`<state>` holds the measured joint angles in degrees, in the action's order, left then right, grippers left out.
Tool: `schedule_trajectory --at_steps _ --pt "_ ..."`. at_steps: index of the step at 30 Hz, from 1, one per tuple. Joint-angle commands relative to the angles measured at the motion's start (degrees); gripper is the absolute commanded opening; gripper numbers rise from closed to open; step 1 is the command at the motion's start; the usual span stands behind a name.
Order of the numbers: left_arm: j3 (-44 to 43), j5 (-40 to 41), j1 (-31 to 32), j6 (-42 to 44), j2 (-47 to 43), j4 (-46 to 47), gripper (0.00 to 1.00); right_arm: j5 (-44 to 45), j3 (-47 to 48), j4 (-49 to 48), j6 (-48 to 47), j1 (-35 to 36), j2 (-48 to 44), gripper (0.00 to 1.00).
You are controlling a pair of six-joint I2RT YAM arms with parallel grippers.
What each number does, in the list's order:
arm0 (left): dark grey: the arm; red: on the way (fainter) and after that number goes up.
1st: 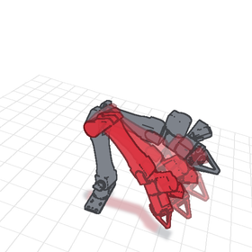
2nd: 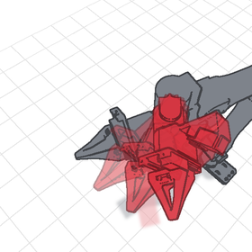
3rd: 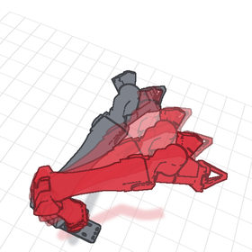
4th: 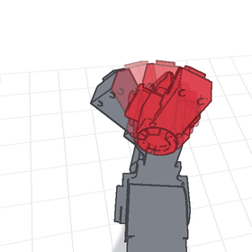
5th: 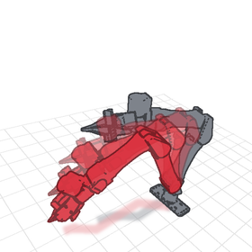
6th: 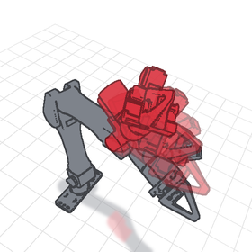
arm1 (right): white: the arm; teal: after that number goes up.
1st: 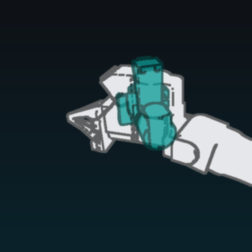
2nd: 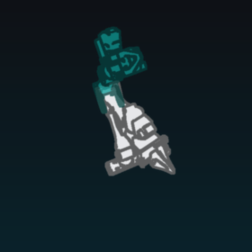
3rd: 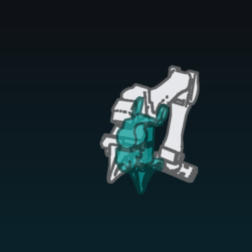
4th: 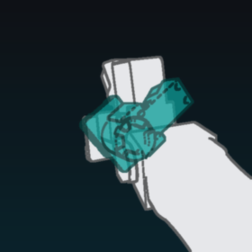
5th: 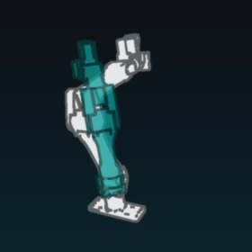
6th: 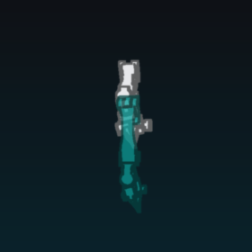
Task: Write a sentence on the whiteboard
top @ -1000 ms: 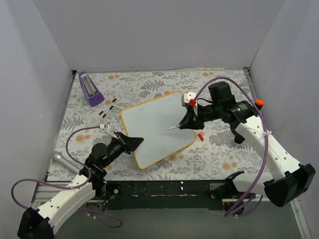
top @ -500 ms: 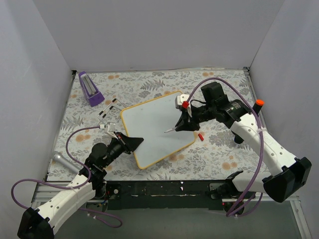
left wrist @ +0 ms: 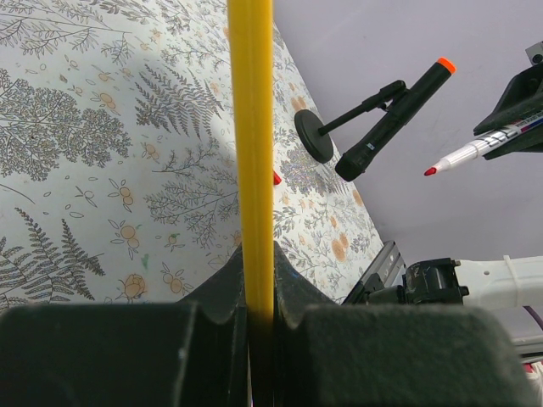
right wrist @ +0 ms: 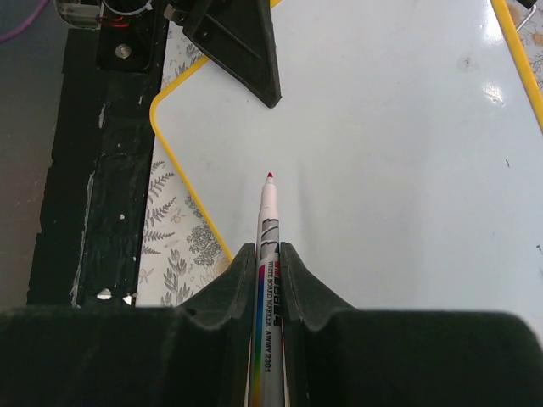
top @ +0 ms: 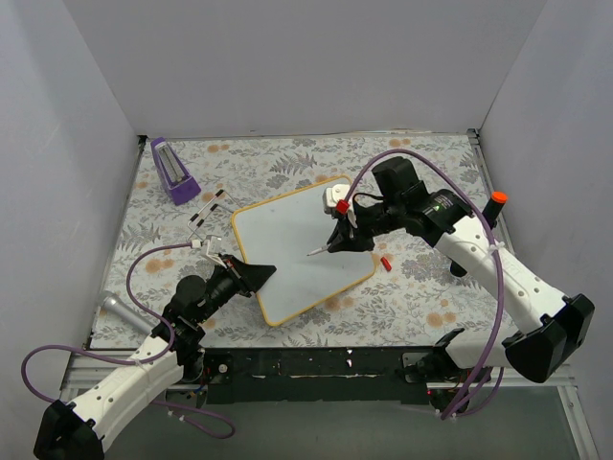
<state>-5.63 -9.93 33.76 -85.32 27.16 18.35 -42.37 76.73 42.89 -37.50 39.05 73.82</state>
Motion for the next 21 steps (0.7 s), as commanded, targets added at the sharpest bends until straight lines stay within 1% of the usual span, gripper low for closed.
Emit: schedule_trajectory --at_steps 1,21 --pt "-2.9 -1.32 -0.1 -0.02 -1.49 6.17 0.0 1.32 2.9 -1.76 -0.39 0.77 0.18 0.01" --pt "-2.99 -1.75 -0.1 0.33 -1.23 6.08 0.0 4.4 4.92 -3.78 0.67 2.61 2.03 0.01"
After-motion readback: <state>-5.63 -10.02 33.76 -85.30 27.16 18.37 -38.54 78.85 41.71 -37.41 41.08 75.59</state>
